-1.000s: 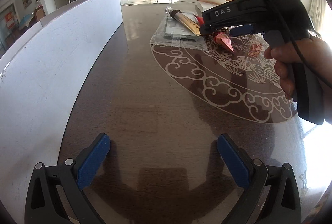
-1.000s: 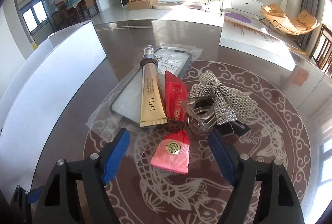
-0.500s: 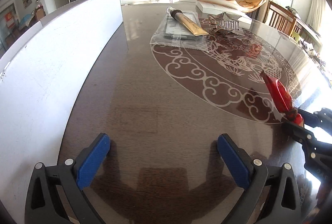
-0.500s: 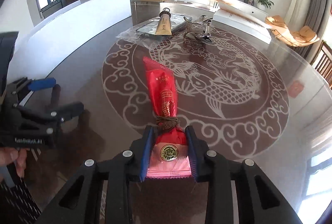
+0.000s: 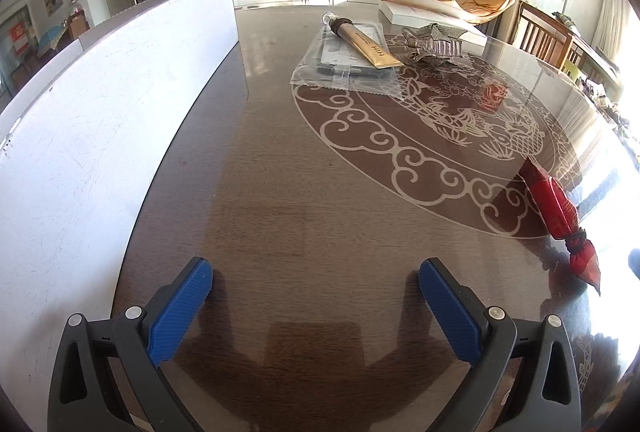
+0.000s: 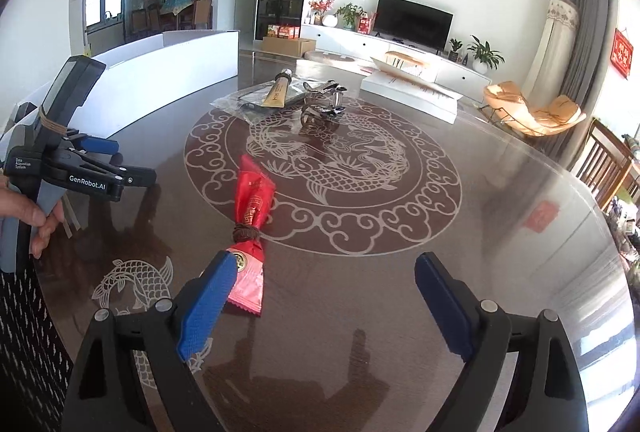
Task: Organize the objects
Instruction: 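Grasp the gold HH cream tube with the left gripper while the right gripper holds the packet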
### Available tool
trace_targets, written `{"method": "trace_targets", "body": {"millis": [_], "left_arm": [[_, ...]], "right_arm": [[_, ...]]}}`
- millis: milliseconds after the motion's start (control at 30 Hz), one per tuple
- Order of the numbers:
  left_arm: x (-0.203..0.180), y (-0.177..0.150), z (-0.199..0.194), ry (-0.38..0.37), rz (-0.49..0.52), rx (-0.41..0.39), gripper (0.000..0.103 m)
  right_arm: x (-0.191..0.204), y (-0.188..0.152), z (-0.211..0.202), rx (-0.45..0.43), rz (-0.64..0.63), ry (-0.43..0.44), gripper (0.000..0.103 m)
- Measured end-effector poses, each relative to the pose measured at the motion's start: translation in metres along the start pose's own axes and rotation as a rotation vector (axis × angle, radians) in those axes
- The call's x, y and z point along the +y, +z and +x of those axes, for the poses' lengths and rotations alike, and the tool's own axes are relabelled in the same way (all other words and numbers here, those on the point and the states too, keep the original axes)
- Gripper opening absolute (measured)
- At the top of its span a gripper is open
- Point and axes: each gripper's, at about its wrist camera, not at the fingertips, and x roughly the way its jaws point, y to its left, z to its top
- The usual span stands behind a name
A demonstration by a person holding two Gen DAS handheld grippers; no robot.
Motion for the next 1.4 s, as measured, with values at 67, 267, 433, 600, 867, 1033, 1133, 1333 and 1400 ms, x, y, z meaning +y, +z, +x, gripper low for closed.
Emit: {"method": "trace_targets", "body": {"millis": [67, 267, 433, 600, 867, 1033, 1133, 1333, 1400], "left_arm": [[0.002, 0.007, -0.003, -0.064, -0.011, 0.005, 0.103], [-0.008, 0.093, 0.003, -0.169, 0.003, -0.027, 0.103], [-0.009, 0.171, 0.051, -0.111, -0.053, 0.031, 0.103], [-0.018, 0.21, 0.11, -0.019, -0.057, 0.09, 0.095], [-0.021, 0.217, 0.125, -0.008, -0.045, 0.005, 0.027], [-0.008, 0.166, 0.089, -0.048, 0.017, -0.013, 0.025], [0.003, 0.118, 0.052, -0.09, 0.001, 0.014, 0.024], [-0.004, 0.034, 0.005, -0.129, 0.01, 0.061, 0.027], [-0.009, 0.025, 0.002, -0.069, 0.043, 0.034, 0.053]], "right_arm": [[-0.011, -0.005, 0.002, 0.004, -0.007, -0.018, 0.091], [-0.042, -0.018, 0.032, 0.115, 0.05, -0.072, 0.091], [-0.056, -0.022, 0.052, 0.214, 0.114, -0.017, 0.091], [-0.073, -0.026, 0.058, 0.238, 0.225, -0.001, 0.099], [-0.07, -0.026, 0.056, 0.241, 0.213, -0.003, 0.099], [-0.07, -0.026, 0.056, 0.241, 0.212, -0.003, 0.099], [-0.07, -0.026, 0.056, 0.241, 0.213, -0.003, 0.099], [-0.07, -0.027, 0.056, 0.241, 0.213, -0.003, 0.1], [-0.07, -0.026, 0.056, 0.241, 0.212, -0.003, 0.1]]}}
